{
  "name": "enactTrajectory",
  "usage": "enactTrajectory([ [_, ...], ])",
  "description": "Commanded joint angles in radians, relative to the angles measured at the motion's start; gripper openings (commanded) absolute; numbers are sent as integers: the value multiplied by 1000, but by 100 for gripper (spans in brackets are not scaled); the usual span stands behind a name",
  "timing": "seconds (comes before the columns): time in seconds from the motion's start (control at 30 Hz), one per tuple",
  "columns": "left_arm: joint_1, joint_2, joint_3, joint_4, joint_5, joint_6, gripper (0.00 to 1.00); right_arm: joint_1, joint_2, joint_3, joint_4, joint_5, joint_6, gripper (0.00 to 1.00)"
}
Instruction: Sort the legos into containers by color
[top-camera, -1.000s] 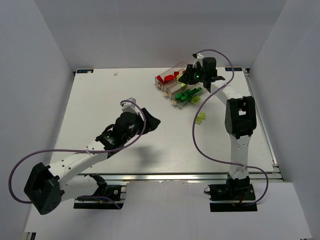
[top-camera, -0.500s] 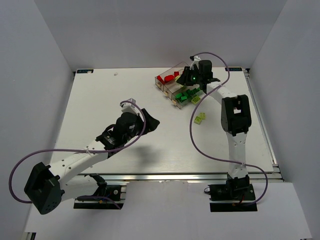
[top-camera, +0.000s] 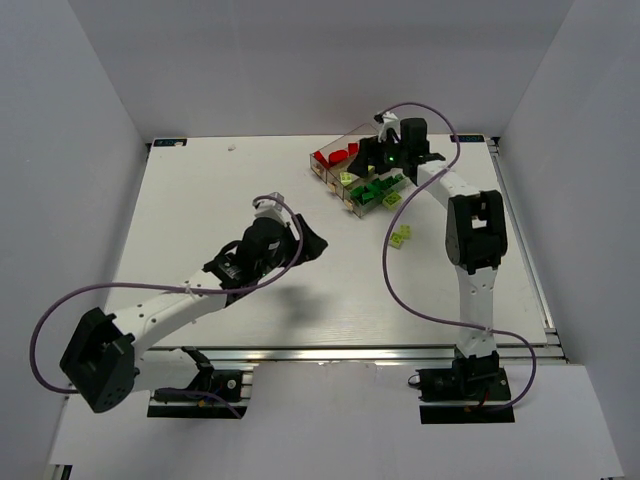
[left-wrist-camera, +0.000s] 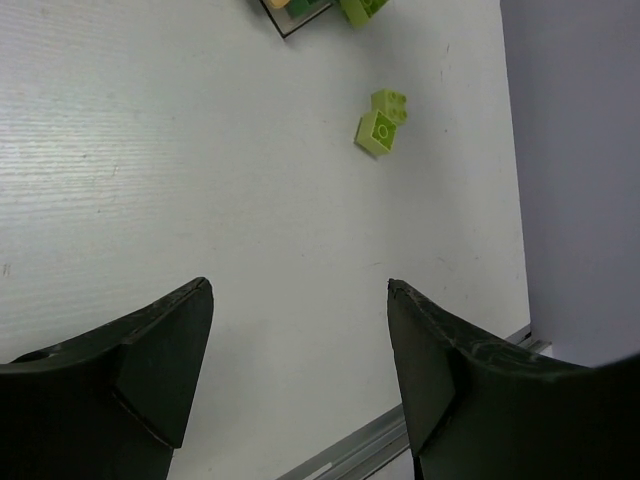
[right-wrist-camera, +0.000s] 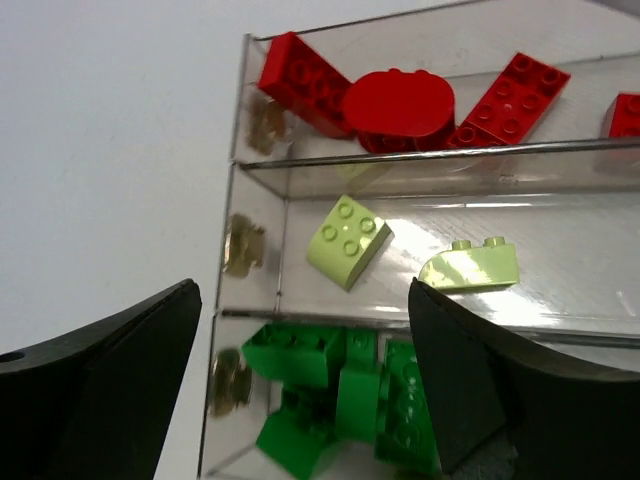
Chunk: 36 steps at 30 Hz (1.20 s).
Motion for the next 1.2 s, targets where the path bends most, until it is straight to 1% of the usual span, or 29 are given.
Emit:
enactTrajectory([
  [0.0,-11,71,93,45,65,76,80,-42,-193,5,-116,-163,-262,89],
  [0.03,-19,129,133,71,91,91,80,-74,-261,-19,-136,-200,-297,90],
  [0.07,-23,160,156,80,105,107,79,-93,-292,-53,-164,-247,-336,89],
  [0.1,-26,192,179,94,120,131,79,-116,-318,-60,-249,-348,-374,89],
  [0.13,-32,226,203,97,164,141,79,-151,-360,-64,-294,-372,-423,83],
  [0.17,-37,299,264,94,177,151,79,-168,-382,-66,-340,-382,-443,77],
  [0.2,-49,338,300,79,185,173,79,-184,-416,-70,-445,-405,-466,72],
  [0.23,-58,376,338,79,194,183,79,-199,-431,-75,-495,-412,-517,57],
  [0.27,-68,457,378,59,209,197,79,-228,-451,-86,-538,-409,-535,48],
  [0.3,-78,496,465,-1,212,223,79,-236,-470,-99,-573,-406,-552,39],
  [0.33,-98,534,505,-21,215,236,80,-280,-517,-147,-606,-401,-557,18],
  [0.37,-109,571,545,-42,214,246,80,-294,-543,-177,-609,-392,-543,15],
  [0.4,-126,643,618,-81,211,263,80,-308,-594,-210,-602,-372,-533,15],
  [0.43,-137,677,651,-96,208,274,80,-335,-617,-266,-588,-366,-513,26],
  [0.47,-146,709,683,-112,196,286,80,-348,-643,-291,-582,-366,-509,33],
  [0.5,-160,775,754,-147,186,309,81,-358,-687,-314,-574,-363,-506,40],
  [0.53,-164,809,792,-165,179,323,81,-377,-707,-352,-568,-357,-505,51],
  [0.57,-170,843,834,-185,169,338,82,-383,-727,-369,-554,-353,-503,54],
  [0.6,-178,873,872,-216,151,360,84,-392,-761,-386,-545,-358,-499,56],
  [0.63,-181,931,944,-227,148,371,84,-408,-775,-400,-536,-361,-494,58],
  [0.7,-189,984,1012,-256,116,395,84,-420,-803,-431,-520,-379,-483,58],
  [0.73,-194,1034,1079,-270,97,407,84,-432,-804,-437,-519,-386,-479,59],
  [0.77,-197,1059,1113,-286,81,418,84,-438,-807,-442,-519,-393,-474,59],
  [0.87,-204,1142,1231,-371,16,453,84,-461,-809,-449,-508,-427,-447,59],
  [0.93,-206,1166,1269,-385,-33,475,84,-474,-809,-449,-500,-436,-437,60],
  [1.03,-206,1188,1277,-380,-77,498,84,-478,-812,-449,-497,-441,-437,60],
  [1.17,-206,1199,1290,-369,-88,515,84,-483,-810,-455,-486,-449,-427,60],
])
